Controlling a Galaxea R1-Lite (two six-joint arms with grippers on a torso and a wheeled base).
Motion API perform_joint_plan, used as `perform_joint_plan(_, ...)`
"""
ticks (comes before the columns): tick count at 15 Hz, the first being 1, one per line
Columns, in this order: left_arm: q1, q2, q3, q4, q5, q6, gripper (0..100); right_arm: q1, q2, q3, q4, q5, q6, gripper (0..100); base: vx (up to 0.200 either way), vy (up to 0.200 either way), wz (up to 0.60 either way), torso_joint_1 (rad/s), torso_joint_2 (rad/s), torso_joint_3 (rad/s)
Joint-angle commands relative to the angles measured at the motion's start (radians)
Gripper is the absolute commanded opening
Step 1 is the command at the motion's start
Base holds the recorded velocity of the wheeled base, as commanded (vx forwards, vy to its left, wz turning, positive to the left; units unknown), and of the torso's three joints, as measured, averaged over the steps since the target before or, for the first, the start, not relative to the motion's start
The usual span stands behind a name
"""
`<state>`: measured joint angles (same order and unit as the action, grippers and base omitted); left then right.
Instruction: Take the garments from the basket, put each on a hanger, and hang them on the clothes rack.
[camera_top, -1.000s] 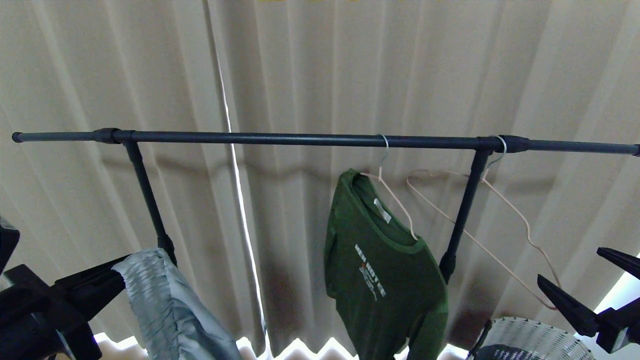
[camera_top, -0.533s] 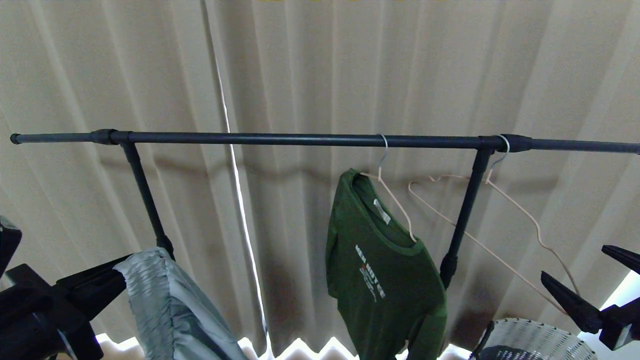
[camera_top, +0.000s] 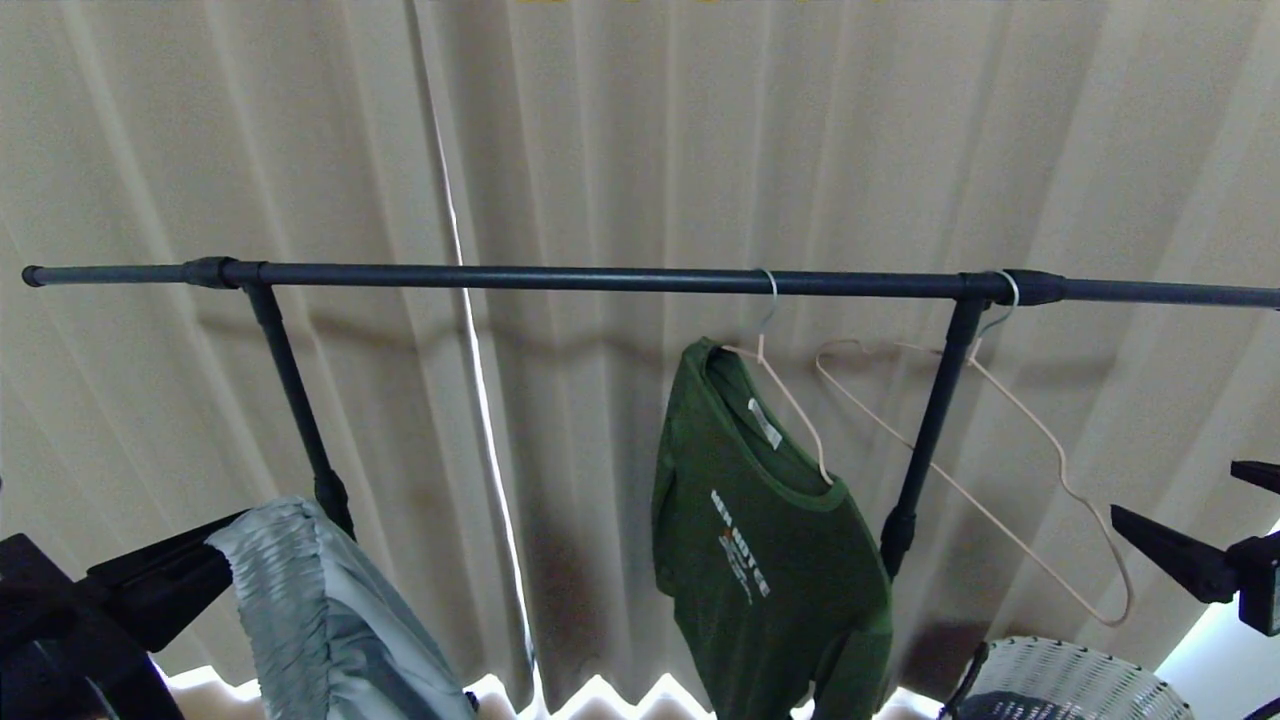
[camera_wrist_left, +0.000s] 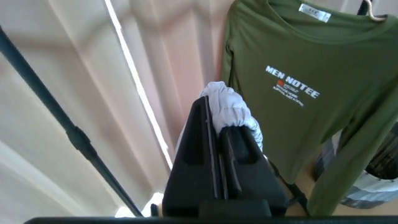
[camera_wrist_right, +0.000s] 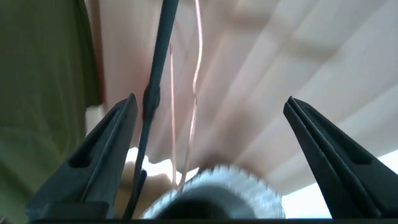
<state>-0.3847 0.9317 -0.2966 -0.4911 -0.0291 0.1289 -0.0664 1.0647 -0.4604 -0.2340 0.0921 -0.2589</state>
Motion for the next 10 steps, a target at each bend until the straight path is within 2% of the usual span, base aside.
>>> perform_joint_plan(1,-0.002,-0.001,0.005,0.000,0.000,0.001,0,-0.012,0.060,-0.167,0.171,0.005,0.017,100,0.000,0.000,0.00,0.000,0.00,0.000)
perform_joint_plan(3,-0.002,-0.001,0.004,0.000,0.000,0.001,0,-0.023,0.144,-0.207,0.214,0.003,0.021,100,0.000,0.000,0.00,0.000,0.00,0.000)
perform_joint_plan(6,-0.003,-0.001,0.010,0.000,0.000,0.003,0,-0.035,0.308,-0.213,0.145,0.006,0.023,100,0.000,0.000,0.00,0.000,0.00,0.000)
perform_joint_plan(8,-0.003,-0.002,0.011,-0.001,-0.002,0.003,0,-0.035,0.391,-0.216,0.061,0.005,0.023,100,0.000,0.000,0.00,0.000,0.00,0.000)
perform_joint_plan(10,-0.005,-0.002,0.011,0.000,-0.002,0.003,0,-0.032,0.437,-0.233,0.038,0.006,0.021,100,0.000,0.000,0.00,0.000,0.00,0.000)
